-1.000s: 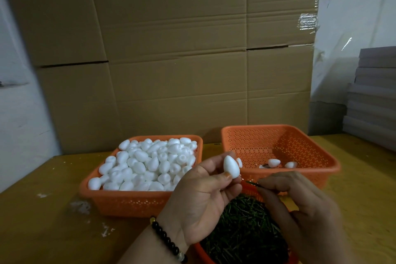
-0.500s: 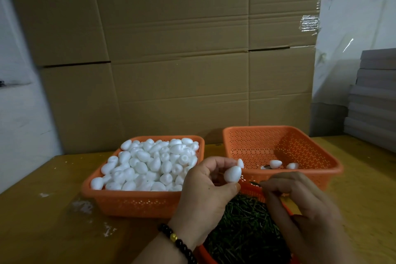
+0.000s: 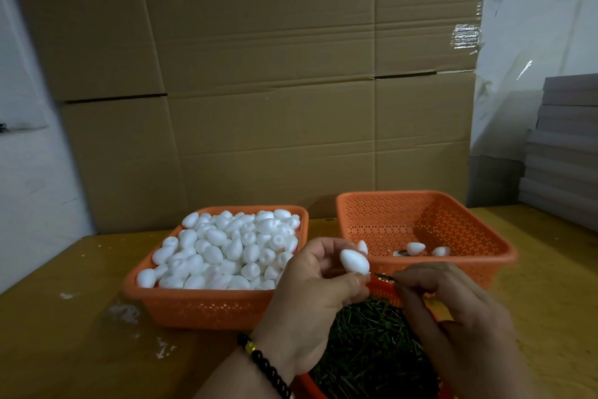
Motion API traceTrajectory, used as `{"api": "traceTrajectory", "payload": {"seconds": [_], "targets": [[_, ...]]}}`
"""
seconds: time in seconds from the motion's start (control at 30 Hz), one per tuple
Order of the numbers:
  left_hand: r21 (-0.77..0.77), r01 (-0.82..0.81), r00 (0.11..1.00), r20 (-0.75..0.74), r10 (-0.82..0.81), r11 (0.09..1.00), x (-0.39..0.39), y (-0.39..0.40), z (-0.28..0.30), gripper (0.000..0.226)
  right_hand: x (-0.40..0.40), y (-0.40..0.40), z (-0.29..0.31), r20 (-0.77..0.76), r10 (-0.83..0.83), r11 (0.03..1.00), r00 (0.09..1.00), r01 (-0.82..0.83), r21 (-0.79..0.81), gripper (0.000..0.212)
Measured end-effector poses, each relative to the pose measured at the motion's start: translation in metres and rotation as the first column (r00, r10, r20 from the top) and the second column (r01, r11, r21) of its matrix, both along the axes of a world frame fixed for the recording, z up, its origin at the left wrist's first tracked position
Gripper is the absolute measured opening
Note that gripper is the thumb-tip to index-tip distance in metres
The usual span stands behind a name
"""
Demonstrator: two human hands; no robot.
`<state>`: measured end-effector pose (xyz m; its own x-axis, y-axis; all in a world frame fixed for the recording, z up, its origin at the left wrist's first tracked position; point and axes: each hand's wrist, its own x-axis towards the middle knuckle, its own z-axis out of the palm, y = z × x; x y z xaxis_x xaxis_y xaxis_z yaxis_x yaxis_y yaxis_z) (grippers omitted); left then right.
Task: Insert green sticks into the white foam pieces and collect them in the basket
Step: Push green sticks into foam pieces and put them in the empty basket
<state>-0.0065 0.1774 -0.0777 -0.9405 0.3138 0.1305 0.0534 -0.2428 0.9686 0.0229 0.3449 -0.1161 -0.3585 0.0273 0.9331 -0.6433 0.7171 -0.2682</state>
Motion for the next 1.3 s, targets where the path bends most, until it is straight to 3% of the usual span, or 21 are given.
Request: {"api": "traceTrajectory", "payload": {"seconds": [0.13, 0.3, 1.3], "targets": [[0.263, 0.121, 0.966, 0.192, -0.175, 0.957, -0.0014, -0.0011, 0.0048, 0.034, -0.0007, -0.0006, 0.0012, 0.004, 0.015, 1.000, 1.000, -0.014, -0.027, 0.016], [0.372, 0.204, 0.910, 0.268, -0.316, 0.905, 0.0004, -0.0012, 0.0063, 0.035, -0.0028, -0.0005, -0.0006, 0.004, 0.014, 0.999, 1.000, -0.014, -0.035, 0.016], [0.405, 0.156, 0.876, 0.365, -0.316, 0.901, 0.0048, 0.0074, 0.0006, 0.026, 0.0019, -0.0035, 0.0046, 0.047, -0.042, 0.999, 0.998, 0.041, 0.030, 0.020]]}}
